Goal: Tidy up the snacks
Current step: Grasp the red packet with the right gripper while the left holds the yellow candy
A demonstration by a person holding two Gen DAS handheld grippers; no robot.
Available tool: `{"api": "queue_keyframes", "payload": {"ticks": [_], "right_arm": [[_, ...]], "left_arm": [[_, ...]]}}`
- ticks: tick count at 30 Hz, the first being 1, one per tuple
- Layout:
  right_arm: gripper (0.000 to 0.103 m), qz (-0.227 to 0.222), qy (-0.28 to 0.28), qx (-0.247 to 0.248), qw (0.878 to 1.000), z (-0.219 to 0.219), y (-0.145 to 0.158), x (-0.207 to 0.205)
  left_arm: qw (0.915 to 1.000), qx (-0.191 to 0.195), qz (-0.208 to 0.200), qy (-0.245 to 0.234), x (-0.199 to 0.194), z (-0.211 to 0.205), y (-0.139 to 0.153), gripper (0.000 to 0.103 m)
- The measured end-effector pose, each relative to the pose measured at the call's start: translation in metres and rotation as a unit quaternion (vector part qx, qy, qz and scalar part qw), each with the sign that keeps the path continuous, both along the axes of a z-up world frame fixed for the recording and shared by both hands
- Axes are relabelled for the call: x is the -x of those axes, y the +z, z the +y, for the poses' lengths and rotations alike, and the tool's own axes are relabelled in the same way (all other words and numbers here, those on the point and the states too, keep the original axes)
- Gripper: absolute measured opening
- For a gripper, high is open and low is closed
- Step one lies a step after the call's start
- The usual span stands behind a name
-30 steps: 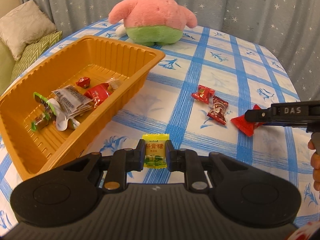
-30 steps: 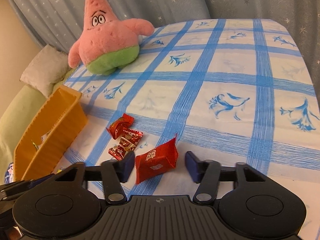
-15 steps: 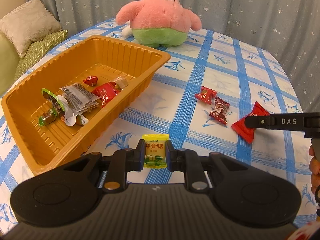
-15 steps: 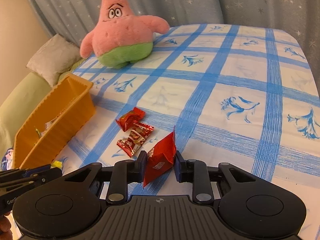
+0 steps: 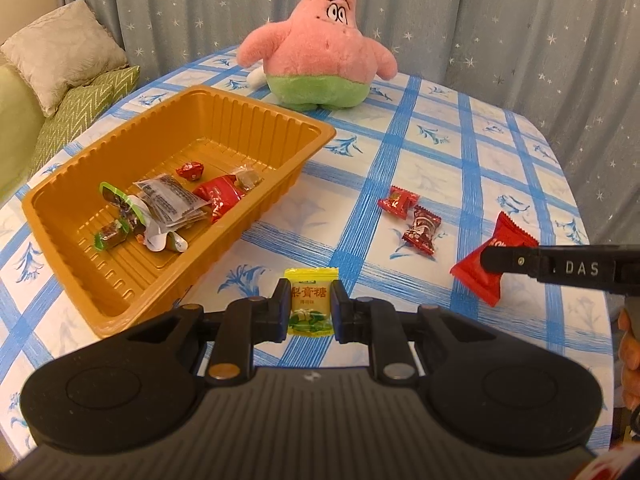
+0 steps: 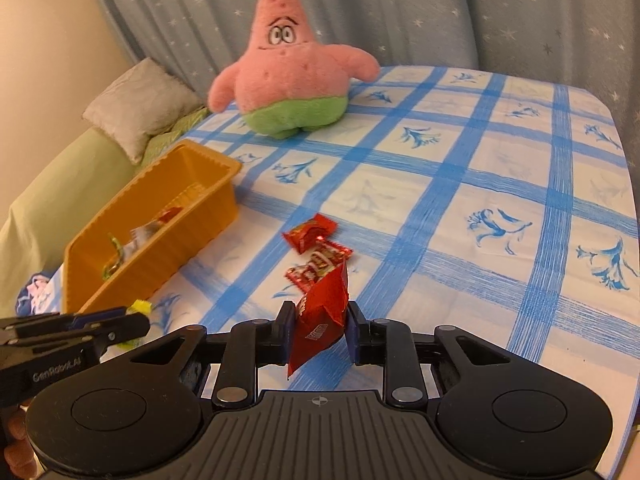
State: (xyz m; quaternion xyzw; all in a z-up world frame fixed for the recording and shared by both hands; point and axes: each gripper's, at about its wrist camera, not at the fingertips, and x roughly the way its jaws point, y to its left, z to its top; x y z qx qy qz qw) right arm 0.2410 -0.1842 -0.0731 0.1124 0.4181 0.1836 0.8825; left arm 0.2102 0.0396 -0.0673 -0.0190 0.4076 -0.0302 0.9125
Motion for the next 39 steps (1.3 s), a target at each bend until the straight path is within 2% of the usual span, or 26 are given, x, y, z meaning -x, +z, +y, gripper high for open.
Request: {"api": "queue_keyframes", "payload": {"ticks": [11, 20, 26, 39], "right_arm": [[0.026, -0.01, 0.057, -0.002, 0.998, 0.027, 0.027, 0.024], [0.026, -0.03, 0.113, -0.009, 0.993, 0.067, 0.049, 0.035], [0.026, -0.045, 0.142, -0.014, 0.989, 0.098, 0.061, 0.027], [0.026, -0.064, 0.186, -0.016, 0.98, 0.161, 0.074, -0.004]], "left_arm": [[0.9998, 0.011, -0.009, 0.013, 0.026, 0.015, 0.024, 0.018], [0.9988, 0.012, -0.028, 0.039, 0.043, 0.045, 0.05, 0.018], [0.9972, 0.011, -0.046, 0.058, 0.044, 0.07, 0.063, 0.018], [0.995, 0.002, -0.055, 0.083, 0.021, 0.116, 0.062, 0.018]]}}
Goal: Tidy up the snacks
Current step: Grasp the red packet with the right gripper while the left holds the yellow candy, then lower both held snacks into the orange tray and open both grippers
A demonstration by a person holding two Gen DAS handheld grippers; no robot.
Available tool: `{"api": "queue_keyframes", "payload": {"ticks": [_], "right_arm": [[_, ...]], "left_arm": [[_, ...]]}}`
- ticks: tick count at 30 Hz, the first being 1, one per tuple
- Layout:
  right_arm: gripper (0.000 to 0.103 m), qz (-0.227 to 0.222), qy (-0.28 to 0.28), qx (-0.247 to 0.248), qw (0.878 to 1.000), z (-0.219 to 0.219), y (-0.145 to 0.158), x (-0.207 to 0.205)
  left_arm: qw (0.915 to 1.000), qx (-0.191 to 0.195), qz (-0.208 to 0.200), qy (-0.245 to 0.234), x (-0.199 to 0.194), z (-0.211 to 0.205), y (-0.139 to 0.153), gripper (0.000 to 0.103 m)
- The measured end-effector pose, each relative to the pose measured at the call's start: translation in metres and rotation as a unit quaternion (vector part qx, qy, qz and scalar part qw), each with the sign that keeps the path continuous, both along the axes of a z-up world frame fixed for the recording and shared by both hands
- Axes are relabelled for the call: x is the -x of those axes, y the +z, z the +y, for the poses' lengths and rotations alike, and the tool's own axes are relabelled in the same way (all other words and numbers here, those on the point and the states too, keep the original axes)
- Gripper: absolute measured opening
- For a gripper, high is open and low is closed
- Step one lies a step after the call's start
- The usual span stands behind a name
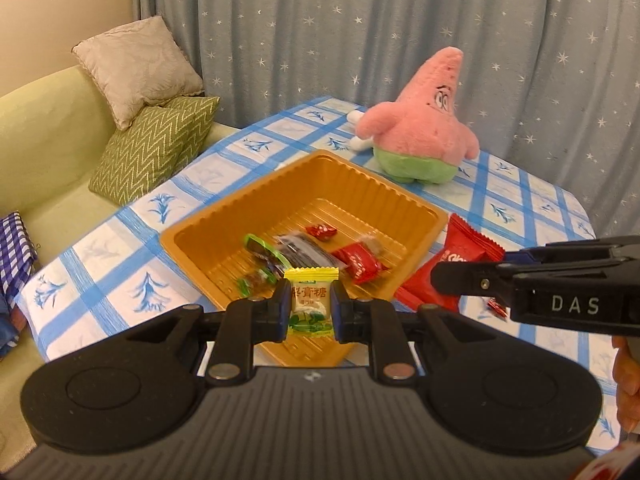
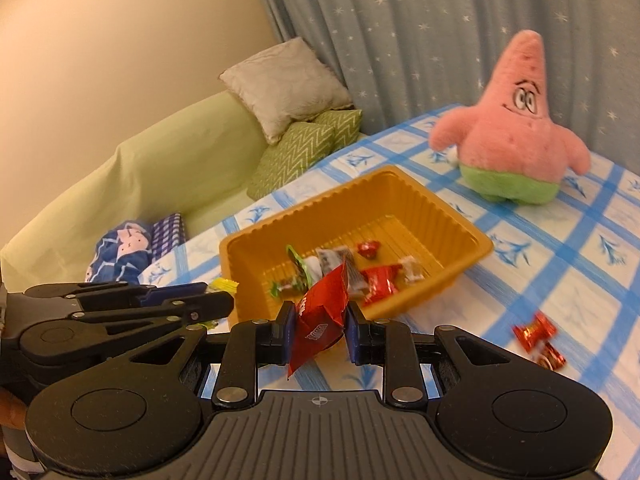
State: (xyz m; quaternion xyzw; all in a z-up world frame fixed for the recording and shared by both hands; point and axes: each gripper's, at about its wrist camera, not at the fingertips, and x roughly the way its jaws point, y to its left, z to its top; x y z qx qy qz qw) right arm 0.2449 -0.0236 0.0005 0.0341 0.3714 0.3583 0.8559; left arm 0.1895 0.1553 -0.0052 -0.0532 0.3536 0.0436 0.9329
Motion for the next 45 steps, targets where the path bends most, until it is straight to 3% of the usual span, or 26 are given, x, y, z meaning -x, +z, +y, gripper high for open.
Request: {"api": "queue_keyframes", "payload": {"ticks": [31, 45], "right_arm": [[0.026, 0.031, -0.003, 0.029, 0.999, 0.04, -0.035, -0.063], [0.026, 0.046, 0.029, 0.027, 0.998, 0.041, -0.033, -0.068]], "left_arm": [[0.9988, 0.012, 0.048, -0.002, -0.064, 0.032, -0.043, 0.019], [0.9987, 0.021, 0.044, -0.012, -0.056, 0.045, -0.029, 0.019]]}}
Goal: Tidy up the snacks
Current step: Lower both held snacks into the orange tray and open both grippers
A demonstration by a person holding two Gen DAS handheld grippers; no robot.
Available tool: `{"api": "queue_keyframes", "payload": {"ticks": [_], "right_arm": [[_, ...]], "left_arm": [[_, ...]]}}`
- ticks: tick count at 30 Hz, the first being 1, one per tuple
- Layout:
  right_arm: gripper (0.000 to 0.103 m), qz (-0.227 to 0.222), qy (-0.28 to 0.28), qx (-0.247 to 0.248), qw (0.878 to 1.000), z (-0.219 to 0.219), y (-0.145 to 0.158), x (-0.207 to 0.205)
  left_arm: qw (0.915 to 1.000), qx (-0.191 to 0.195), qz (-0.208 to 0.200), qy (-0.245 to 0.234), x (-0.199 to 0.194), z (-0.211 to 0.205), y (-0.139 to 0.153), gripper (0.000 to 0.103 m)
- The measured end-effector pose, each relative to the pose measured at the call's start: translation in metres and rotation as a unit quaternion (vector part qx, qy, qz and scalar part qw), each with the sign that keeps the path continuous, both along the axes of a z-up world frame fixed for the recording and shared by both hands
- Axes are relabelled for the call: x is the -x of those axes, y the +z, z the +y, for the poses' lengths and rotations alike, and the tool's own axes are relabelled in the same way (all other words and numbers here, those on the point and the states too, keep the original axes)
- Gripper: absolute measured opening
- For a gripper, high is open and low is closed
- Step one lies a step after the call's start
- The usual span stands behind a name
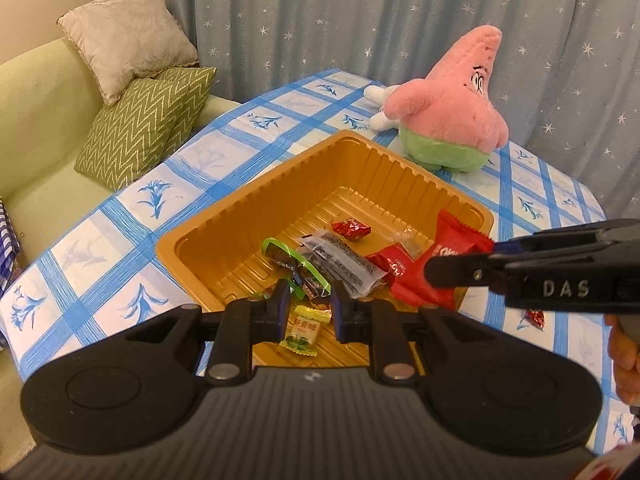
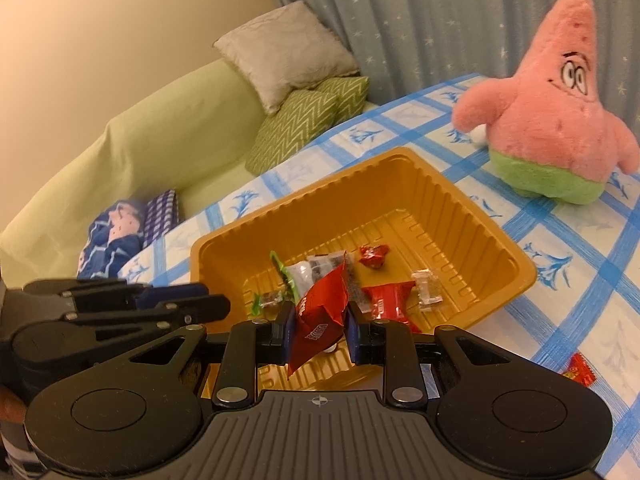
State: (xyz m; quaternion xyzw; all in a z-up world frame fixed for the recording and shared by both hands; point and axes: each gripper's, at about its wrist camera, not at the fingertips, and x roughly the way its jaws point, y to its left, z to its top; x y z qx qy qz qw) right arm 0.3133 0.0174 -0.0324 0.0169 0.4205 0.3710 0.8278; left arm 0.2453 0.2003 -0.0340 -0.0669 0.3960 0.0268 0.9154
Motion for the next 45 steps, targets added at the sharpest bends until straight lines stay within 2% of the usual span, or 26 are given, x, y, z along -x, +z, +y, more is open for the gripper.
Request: {"api": "queue_keyframes", "payload": {"ticks": [10, 14, 16, 18, 34, 45], "right_arm": [[0.026, 0.02, 0.028, 0.008, 0.999, 0.016, -0.009, -0.003], [0.027, 0.035, 0.04, -0.01, 0.999, 0.022, -0.01, -0.004], [0.037, 0.042, 0.028, -0.011, 0.999, 0.023, -0.01, -0.007], [0.041, 0.032, 0.016, -0.017, 0.999, 0.021, -0.008, -0.007], [0.042, 0.024, -0.016, -0.009, 1.0, -0.003, -0.002, 0.004], [0.042, 0.025, -0.037, -0.023, 0.999, -0.03, 0.006, 0.035]], "left_arm": [[0.9999, 0.006, 0.01, 0.006, 0.001, 0.004, -0.004, 0.019], [0.9998, 0.009, 0.013, 0.01, 0.004, 0.005, -0.004, 0.019], [0.9998, 0.009, 0.013, 0.011, 0.006, 0.006, -0.004, 0.019], [0.9998, 0.01, 0.012, 0.011, 0.008, 0.006, -0.004, 0.019], [0.9998, 0.014, 0.005, 0.009, 0.028, -0.005, 0.006, 0.019], [0.9998, 0.02, -0.001, -0.001, 0.058, -0.024, 0.016, 0.02]]}}
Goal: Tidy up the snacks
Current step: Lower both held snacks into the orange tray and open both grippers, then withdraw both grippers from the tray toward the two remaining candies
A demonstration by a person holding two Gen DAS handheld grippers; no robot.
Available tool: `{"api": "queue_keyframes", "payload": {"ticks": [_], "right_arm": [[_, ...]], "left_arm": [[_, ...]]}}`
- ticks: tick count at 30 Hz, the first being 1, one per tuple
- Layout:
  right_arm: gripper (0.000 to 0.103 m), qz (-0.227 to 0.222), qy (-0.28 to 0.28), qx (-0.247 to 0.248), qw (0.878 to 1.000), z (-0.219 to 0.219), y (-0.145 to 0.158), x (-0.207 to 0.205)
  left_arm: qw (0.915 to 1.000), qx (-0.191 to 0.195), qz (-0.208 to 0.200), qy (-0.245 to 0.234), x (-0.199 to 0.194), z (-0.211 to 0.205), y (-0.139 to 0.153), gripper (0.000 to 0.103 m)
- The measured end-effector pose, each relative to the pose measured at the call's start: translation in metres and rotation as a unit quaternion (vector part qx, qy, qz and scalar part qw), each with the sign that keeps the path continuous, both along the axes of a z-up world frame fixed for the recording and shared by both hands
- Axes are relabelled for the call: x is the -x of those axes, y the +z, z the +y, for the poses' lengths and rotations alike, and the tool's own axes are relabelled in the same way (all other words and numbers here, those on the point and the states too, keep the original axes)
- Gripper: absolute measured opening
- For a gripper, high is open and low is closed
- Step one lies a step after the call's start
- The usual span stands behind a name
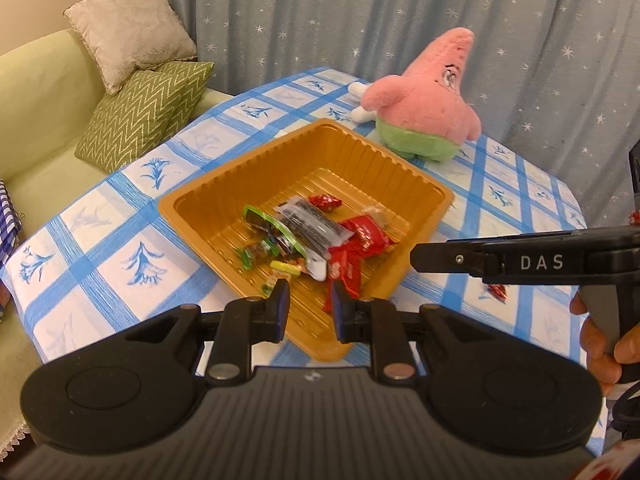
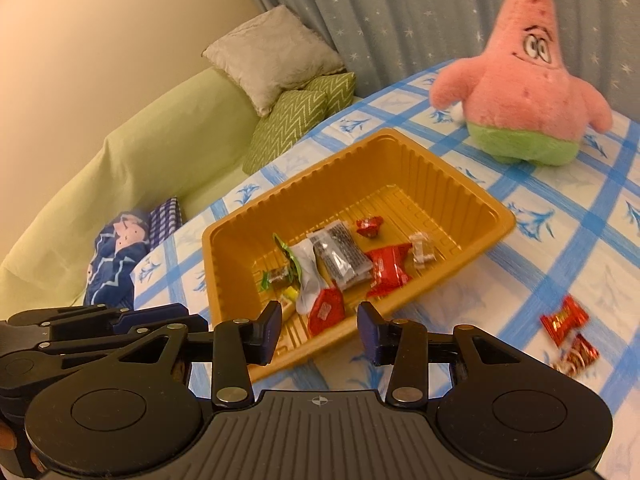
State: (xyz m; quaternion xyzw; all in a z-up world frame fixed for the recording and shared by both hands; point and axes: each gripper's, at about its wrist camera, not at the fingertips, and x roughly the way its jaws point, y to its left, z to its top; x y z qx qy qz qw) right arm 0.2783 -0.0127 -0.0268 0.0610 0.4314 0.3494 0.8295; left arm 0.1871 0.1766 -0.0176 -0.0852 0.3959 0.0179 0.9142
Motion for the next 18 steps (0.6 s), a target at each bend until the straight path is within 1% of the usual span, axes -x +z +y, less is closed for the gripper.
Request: {"api": "queue_keyframes", "payload": {"ticks": [6, 11, 14, 18], "right_arm": [[0.045, 0.003, -0.022, 0.0, 1.0, -0.025, 0.002, 0.024], [0.057, 0.005, -0.052, 0.002, 0.999, -0.05, 0.0, 0.044], [0.06, 0.008, -0.069, 0.004, 0.998, -0.066, -0.002, 0.056], [0.061, 0.015, -0.089, 0.009, 0.996, -0.088, -0.006, 0.069]], "left_arm": [[0.9999, 0.007, 0.004, -0.015, 0.02, -0.018, 0.001, 0.022], [0.9995, 0.005, 0.008, -0.03, 0.035, -0.036, -0.001, 0.025], [0.9991, 0.007, 0.013, -0.039, 0.042, -0.047, -0.003, 0.025], [0.9985, 0.008, 0.017, -0.052, 0.049, -0.061, -0.006, 0.025]]}}
